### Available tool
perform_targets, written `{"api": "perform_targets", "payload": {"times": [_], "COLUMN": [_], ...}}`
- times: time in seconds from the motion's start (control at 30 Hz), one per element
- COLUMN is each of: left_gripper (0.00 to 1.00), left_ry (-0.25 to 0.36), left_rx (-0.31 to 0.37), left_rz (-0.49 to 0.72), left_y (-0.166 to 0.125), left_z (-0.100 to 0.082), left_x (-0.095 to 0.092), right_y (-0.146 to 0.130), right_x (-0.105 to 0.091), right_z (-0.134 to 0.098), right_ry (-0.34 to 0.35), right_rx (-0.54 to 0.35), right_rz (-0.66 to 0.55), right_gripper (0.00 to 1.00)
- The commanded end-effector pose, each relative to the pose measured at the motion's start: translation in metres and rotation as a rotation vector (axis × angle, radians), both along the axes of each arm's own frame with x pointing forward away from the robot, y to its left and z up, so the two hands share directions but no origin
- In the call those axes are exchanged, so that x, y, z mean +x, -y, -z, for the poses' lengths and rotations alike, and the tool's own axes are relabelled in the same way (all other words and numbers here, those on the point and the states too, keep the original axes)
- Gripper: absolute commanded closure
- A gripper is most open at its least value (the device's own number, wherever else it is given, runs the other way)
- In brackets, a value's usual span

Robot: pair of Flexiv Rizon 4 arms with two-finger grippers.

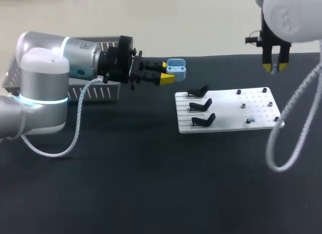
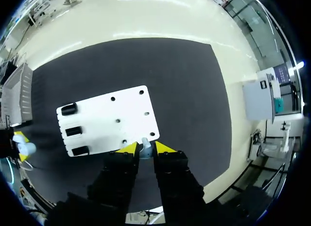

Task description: Pick up each earbud case from the left stands, insert the matching earbuds, close the lid, and place the case in the box.

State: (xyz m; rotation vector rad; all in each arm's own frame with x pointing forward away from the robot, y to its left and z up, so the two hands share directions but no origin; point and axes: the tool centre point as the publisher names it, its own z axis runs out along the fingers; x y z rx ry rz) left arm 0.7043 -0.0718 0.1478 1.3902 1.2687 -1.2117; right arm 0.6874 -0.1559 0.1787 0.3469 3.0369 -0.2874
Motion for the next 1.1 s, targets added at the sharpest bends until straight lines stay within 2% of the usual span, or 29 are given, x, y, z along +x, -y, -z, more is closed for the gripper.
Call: {"api": "perform_targets", "payload": {"times": [0.03,0.3,0.8,0.97,1.1], "left_gripper": [1.00,1.00,1.00,1.00,1.00], "left_ry": [0.004,0.004,0.004,-0.020,-0.015], "left_rx": [-0.003,-0.003,-0.003,-0.021,-0.049], "left_rz": [-0.005,-0.005,-0.005,-0.006,-0.001], "left_y": [0.000,0.000,0.000,0.014,0.023], "left_z": [0.001,0.001,0.001,0.012,0.013], "left_x": [-0.002,-0.002,-0.002,-0.008,-0.012], "right_y": [-0.012,-0.041,-0.041,-0.041,-0.041], "right_x": [-0.014,-0.019,-0.019,-0.019,-0.019], "right_z": [-0.025,-0.036,-0.036,-0.036,-0.036], "right_ry": [0.015,0.004,0.004,0.004,0.004], "right_rx": [0.023,0.070,0.070,0.070,0.070], "right_rz": [0.013,-0.004,-0.004,-0.004,-0.004], "right_gripper": [1.00,1.00,1.00,1.00,1.00]}}
